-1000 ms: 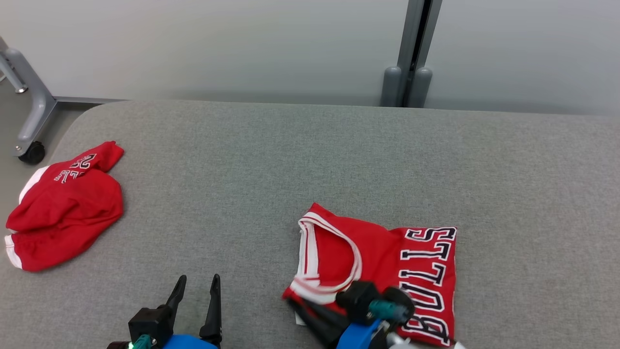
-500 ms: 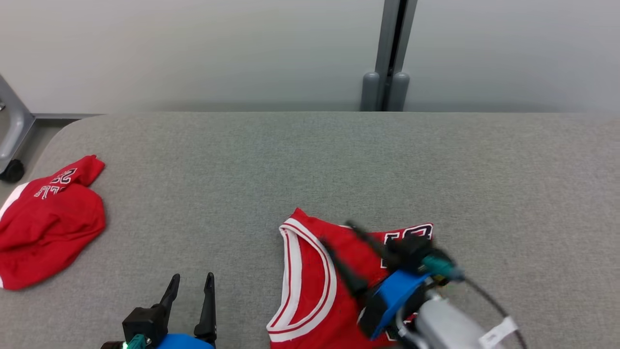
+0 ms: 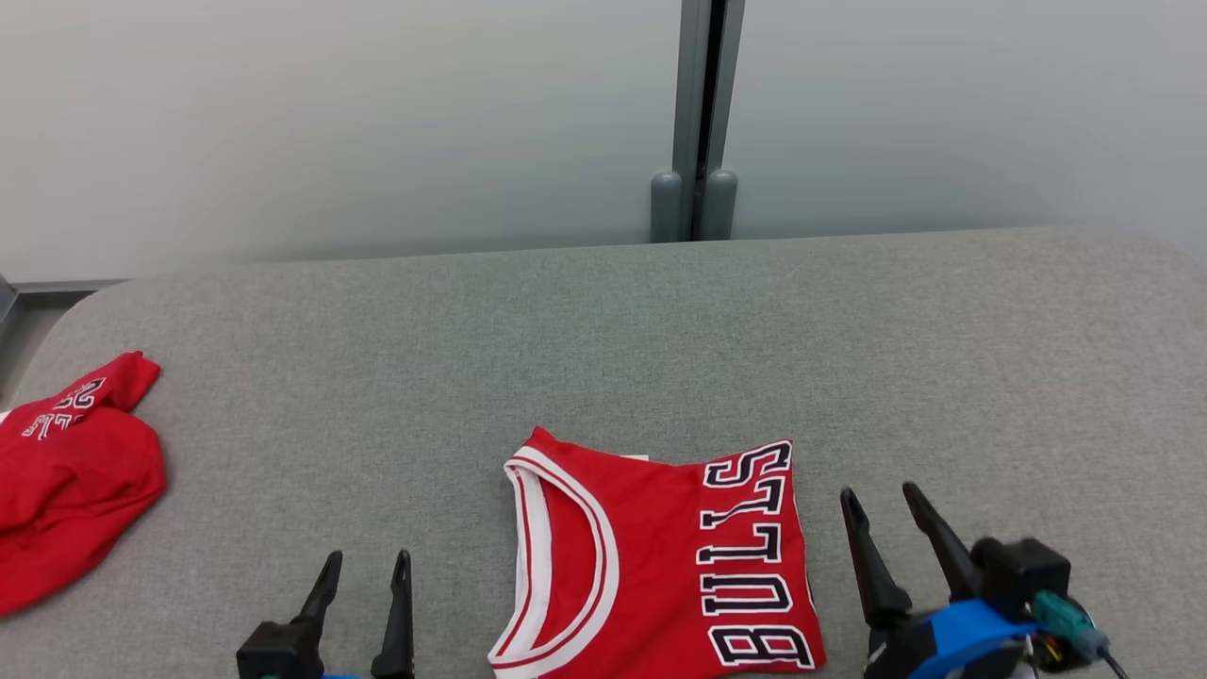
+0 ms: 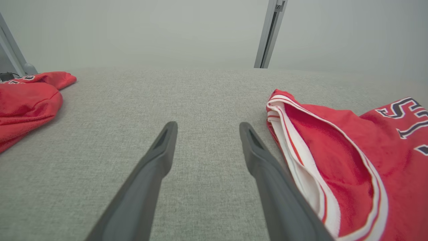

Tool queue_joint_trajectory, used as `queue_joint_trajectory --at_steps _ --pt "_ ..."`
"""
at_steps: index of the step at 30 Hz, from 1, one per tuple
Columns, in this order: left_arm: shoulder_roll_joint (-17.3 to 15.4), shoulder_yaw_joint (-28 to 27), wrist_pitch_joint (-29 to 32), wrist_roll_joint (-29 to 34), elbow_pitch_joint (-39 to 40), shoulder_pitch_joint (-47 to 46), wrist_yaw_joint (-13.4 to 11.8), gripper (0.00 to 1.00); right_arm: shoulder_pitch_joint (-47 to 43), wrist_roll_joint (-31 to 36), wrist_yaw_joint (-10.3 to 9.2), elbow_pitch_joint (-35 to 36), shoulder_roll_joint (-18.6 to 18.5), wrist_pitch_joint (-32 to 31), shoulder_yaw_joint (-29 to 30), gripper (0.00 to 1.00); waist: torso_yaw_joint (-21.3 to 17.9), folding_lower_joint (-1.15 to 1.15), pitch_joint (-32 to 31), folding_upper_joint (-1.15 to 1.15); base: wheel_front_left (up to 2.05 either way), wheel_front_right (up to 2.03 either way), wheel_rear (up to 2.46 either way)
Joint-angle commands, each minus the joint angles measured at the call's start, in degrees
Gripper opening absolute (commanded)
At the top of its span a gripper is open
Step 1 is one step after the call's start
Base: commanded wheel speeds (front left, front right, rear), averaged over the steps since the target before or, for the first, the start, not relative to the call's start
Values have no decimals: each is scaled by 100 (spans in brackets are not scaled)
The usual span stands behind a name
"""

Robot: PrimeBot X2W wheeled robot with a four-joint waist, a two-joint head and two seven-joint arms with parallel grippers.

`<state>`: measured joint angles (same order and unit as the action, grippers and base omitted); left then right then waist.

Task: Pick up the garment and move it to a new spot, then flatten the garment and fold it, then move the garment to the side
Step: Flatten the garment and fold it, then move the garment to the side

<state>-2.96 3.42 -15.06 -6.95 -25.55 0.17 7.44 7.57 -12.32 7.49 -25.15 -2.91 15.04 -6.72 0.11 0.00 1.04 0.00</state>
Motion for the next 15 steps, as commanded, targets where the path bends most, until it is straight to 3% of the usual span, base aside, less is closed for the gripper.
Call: queue_joint_trajectory --at_steps 1,15 --pt "-2 -22 -14 -54 36 149 -30 100 -254 -18 0 8 -3 17 73 100 -52 0 -76 0 0 0 0" --pt "-1 207 -15 -87 90 264 -107 100 -388 -20 0 -95 -6 18 11 100 -17 0 -158 0 0 0 0"
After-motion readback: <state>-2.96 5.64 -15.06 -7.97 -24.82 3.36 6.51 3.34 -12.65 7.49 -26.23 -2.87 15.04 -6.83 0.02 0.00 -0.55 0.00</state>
